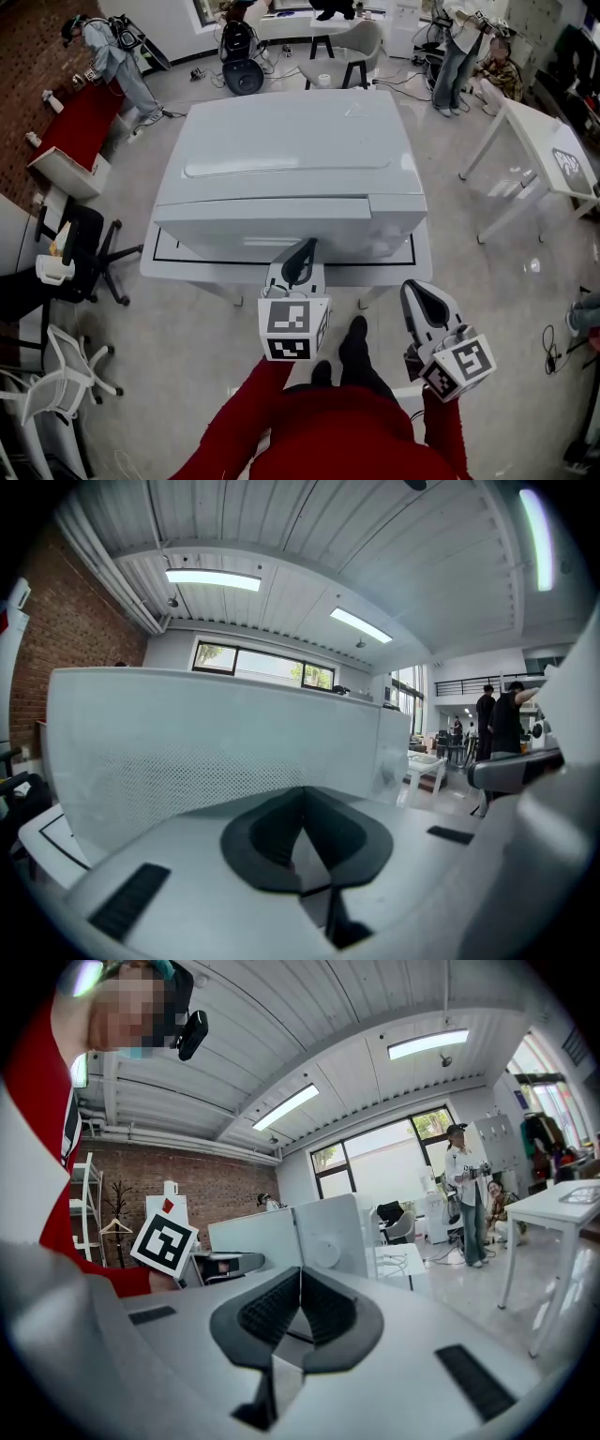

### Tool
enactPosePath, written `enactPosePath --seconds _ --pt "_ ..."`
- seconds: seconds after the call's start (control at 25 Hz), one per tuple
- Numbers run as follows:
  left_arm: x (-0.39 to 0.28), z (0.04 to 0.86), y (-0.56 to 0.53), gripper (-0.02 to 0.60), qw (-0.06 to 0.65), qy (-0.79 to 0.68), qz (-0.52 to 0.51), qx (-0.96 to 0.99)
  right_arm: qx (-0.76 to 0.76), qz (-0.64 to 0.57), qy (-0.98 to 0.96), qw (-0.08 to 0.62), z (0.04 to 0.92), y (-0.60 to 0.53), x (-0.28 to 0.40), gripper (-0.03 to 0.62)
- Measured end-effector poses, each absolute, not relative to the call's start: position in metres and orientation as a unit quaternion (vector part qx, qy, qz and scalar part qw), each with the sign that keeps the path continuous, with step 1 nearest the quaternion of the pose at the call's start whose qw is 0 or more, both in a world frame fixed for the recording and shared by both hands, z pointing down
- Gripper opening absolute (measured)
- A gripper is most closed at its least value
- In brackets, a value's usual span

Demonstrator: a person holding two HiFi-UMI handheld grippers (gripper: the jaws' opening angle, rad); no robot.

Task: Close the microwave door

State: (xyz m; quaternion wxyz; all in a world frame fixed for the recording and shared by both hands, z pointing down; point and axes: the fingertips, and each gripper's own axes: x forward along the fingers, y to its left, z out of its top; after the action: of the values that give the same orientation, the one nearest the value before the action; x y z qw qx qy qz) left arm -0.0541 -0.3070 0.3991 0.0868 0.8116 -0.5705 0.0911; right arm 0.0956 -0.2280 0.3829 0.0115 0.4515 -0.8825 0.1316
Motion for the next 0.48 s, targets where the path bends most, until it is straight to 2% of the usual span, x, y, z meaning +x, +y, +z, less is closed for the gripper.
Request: enactPosePath --seconds 0.48 --pt "-0.0514 0.4007 -0.3148 0.011 0.094 -0.567 0.096 0.812 0.439 0.136 -0.888 0.013 0.3852 -0.2268 0.0905 0.015"
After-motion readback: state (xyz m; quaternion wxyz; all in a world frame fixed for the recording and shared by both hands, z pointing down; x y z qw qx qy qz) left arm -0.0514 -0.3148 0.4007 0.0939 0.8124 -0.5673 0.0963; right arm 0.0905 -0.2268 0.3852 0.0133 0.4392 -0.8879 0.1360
